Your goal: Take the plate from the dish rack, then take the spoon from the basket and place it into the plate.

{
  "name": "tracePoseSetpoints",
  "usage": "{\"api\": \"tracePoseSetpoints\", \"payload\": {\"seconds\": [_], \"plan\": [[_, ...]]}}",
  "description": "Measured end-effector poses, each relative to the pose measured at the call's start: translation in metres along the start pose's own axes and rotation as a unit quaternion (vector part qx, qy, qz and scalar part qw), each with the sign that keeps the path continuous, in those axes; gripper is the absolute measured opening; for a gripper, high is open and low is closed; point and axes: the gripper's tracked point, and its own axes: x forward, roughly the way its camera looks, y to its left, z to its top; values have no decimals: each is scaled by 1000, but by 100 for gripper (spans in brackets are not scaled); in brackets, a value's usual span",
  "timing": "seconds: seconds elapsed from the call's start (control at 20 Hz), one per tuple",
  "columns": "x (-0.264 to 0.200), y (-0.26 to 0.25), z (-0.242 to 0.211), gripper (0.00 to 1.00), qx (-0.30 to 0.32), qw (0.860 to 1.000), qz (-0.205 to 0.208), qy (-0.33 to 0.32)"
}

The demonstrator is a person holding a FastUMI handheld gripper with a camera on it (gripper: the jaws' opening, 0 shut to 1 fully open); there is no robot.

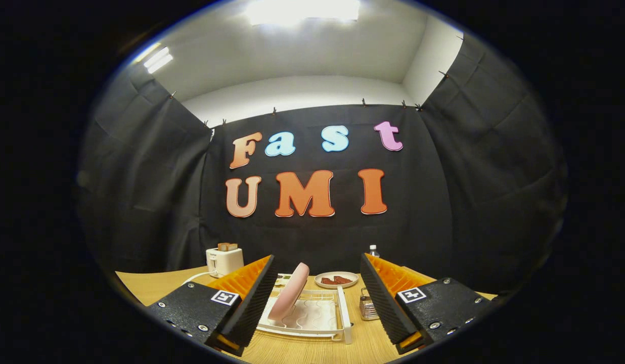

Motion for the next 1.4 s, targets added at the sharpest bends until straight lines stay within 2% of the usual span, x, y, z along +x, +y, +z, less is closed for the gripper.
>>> {"api": "tracePoseSetpoints", "payload": {"seconds": [0.25, 0.45, 0.65, 0.95, 1.05, 1.15, 1.3, 1.35, 1.4], "plan": [[23, 2, -16, 98, 14, 998, 4, 62], [41, 10, -45, 98, -36, 989, 13, 144], [57, 32, -54, 98, -55, 983, 33, 172], [74, 51, -62, 97, 4, 971, 52, 232], [82, 51, -64, 97, -1, 966, 51, 252], [90, 42, -71, 97, -3, 959, 36, 281], [99, 46, -79, 95, 35, 946, 37, 321], [103, 47, -85, 95, 46, 939, 45, 338], [104, 53, -92, 95, 57, 927, 68, 366]]}}
